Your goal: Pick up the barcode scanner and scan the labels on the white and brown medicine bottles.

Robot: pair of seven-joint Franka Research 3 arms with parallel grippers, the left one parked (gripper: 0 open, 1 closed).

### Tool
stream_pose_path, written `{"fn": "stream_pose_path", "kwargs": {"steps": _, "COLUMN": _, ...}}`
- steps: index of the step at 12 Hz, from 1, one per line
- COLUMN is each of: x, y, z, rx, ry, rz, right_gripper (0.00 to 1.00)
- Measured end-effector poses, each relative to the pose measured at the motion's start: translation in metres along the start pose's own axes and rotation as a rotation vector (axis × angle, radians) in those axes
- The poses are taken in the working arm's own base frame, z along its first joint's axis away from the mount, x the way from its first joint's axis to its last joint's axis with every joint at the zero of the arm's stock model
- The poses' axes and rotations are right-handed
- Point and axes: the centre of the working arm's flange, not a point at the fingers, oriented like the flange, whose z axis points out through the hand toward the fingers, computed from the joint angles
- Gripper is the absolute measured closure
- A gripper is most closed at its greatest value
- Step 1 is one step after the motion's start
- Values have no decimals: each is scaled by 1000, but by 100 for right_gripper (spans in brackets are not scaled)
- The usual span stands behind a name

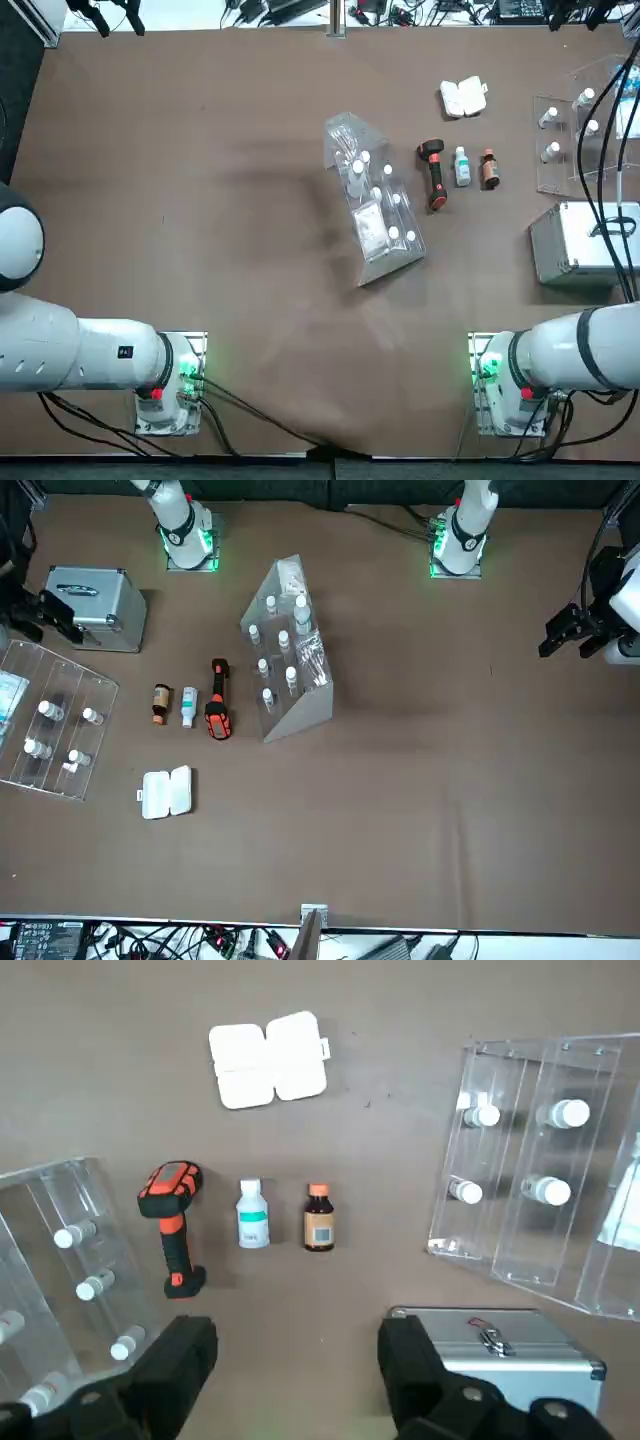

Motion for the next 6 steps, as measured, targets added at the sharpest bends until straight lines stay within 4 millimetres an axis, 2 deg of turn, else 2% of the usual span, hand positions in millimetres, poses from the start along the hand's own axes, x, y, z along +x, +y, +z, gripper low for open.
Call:
{"fn": "stream_pose_path", "kwargs": {"steps": 3, "x": -14, "y": 9, "z": -5, "rx": 5, "ry": 4, "rz": -10, "right_gripper": 0}}
{"fn": "stream_pose_path", "kwargs": {"steps": 6, "x": -17, "y": 11, "z": -7, "rx": 5, "ry": 9, "rz": -7, "right_gripper": 0}}
